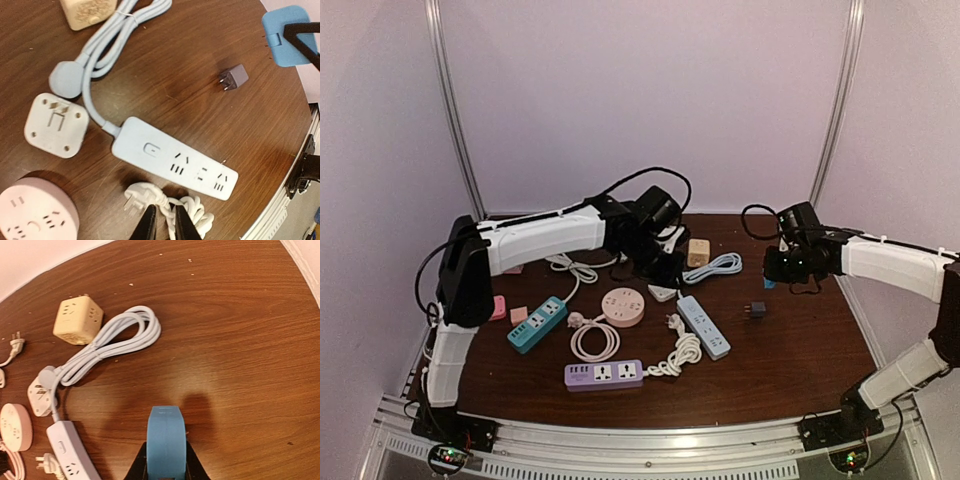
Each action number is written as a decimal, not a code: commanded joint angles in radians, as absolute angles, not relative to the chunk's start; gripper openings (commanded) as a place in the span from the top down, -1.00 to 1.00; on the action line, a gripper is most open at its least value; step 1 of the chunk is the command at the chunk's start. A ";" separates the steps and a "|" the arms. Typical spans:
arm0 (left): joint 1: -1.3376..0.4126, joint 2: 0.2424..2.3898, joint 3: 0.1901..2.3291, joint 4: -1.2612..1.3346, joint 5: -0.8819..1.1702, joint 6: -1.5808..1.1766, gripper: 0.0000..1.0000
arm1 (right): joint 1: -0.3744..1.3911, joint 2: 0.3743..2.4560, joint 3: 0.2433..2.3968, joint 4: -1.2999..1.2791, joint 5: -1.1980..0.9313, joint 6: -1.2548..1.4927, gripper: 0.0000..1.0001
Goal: Pull the plug off the socket
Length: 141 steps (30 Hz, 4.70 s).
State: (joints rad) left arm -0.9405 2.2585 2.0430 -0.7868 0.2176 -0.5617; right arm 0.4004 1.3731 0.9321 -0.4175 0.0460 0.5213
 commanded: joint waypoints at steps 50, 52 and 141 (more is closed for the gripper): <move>-0.795 1.815 1.571 -0.640 0.111 -0.542 0.66 | 0.383 1.699 1.093 -0.513 0.212 0.405 -0.07; -0.793 1.810 1.561 -0.635 0.107 -0.545 0.66 | 0.394 1.683 1.086 -0.502 0.196 0.405 -0.16; -0.205 1.229 0.296 0.776 -0.462 0.019 -0.95 | -0.014 1.557 0.272 1.222 0.034 -0.029 -1.00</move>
